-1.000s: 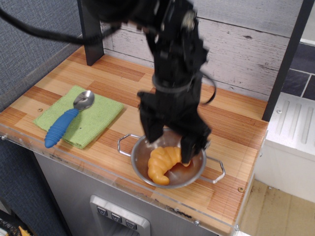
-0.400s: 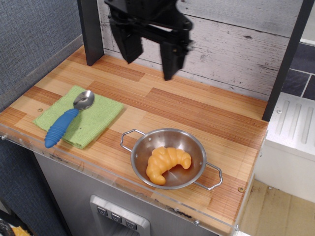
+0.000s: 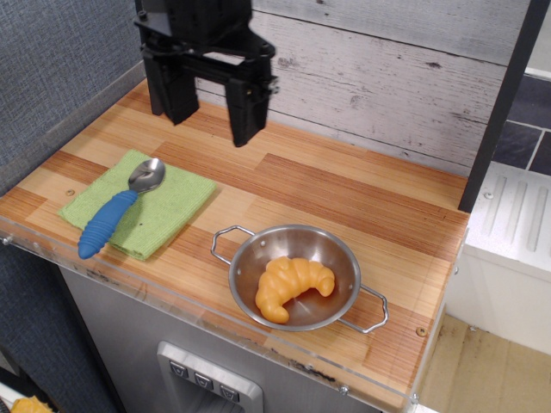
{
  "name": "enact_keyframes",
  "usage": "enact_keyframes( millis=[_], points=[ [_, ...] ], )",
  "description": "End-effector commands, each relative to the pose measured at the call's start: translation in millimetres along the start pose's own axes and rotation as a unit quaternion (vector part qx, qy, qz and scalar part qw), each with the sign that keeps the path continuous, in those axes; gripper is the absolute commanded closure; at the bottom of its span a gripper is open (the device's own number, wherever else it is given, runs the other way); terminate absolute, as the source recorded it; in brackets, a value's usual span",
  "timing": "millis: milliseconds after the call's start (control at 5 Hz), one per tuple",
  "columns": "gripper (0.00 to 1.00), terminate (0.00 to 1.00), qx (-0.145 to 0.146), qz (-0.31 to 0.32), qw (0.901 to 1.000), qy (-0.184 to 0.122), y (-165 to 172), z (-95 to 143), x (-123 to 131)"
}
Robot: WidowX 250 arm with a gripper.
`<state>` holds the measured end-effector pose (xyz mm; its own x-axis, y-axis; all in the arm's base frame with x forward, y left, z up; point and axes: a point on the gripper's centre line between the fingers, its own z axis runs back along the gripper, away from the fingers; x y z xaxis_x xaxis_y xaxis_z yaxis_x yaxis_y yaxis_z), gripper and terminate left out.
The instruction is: Place the croissant inside the colander
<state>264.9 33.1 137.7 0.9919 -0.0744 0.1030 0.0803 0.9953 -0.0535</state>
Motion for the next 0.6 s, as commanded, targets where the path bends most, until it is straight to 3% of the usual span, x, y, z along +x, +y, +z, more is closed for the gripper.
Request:
enact_keyframes(
  millis=[0, 200, 400],
  points=[
    [0.00, 0.00, 0.014, 0.005, 0.9995, -0.027, 13.3, 11.0, 2.7],
    [0.00, 0.00, 0.014, 0.005, 0.9995, -0.027, 13.3, 11.0, 2.7],
    [0.00, 1.00, 0.014, 0.005, 0.9995, -0.027, 13.3, 11.0, 2.7]
  ],
)
